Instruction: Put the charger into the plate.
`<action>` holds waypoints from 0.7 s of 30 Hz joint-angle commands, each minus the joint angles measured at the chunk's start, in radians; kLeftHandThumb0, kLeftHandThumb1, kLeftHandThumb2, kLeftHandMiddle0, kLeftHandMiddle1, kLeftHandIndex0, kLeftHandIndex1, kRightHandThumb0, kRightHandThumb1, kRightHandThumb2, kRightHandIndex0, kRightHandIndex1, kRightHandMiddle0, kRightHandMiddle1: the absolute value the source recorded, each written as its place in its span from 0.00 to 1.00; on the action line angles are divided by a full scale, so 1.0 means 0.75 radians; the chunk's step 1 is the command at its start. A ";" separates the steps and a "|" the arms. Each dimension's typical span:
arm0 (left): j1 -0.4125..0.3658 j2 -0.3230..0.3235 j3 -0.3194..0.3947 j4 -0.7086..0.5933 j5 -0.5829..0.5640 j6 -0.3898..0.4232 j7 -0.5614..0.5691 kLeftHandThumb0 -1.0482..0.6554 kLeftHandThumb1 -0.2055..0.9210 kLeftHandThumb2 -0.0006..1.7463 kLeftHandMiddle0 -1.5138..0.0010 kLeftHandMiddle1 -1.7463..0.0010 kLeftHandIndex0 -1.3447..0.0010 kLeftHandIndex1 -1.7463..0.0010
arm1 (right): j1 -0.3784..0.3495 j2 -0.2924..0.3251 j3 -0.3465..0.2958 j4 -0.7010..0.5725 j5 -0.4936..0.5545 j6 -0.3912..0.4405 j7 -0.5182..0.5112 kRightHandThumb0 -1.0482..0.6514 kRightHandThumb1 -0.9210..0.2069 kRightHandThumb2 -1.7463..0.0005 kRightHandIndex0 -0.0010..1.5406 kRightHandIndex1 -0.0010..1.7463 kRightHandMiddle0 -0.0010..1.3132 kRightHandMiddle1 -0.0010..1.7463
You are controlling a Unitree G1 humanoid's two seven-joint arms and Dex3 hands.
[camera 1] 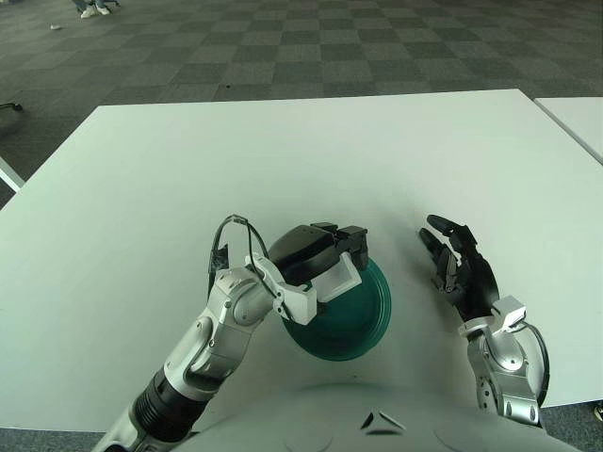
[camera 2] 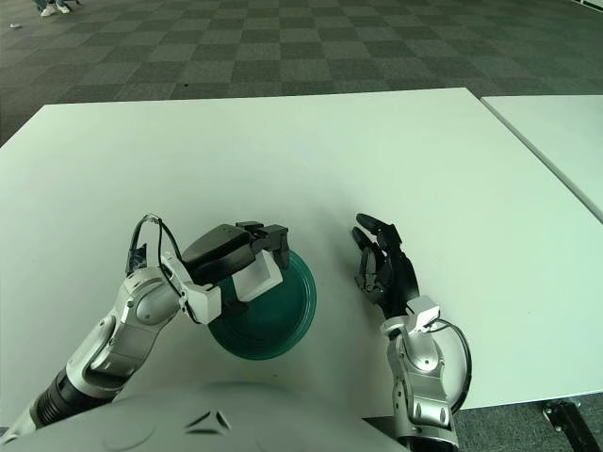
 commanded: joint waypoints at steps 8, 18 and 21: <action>-0.069 0.084 0.000 -0.004 -0.017 0.032 -0.168 0.10 0.99 0.29 0.84 0.13 0.97 0.09 | 0.040 0.015 0.014 0.059 -0.012 0.077 -0.017 0.16 0.00 0.56 0.20 0.07 0.00 0.50; -0.123 0.124 -0.002 -0.004 -0.074 0.042 -0.286 0.04 1.00 0.34 0.87 0.40 1.00 0.23 | 0.033 0.014 0.018 0.061 -0.016 0.075 -0.018 0.16 0.00 0.55 0.20 0.09 0.00 0.50; -0.135 0.128 0.002 -0.007 -0.084 0.052 -0.307 0.04 1.00 0.36 0.87 0.45 1.00 0.28 | 0.028 0.012 0.017 0.063 -0.015 0.075 -0.017 0.16 0.00 0.55 0.20 0.09 0.00 0.50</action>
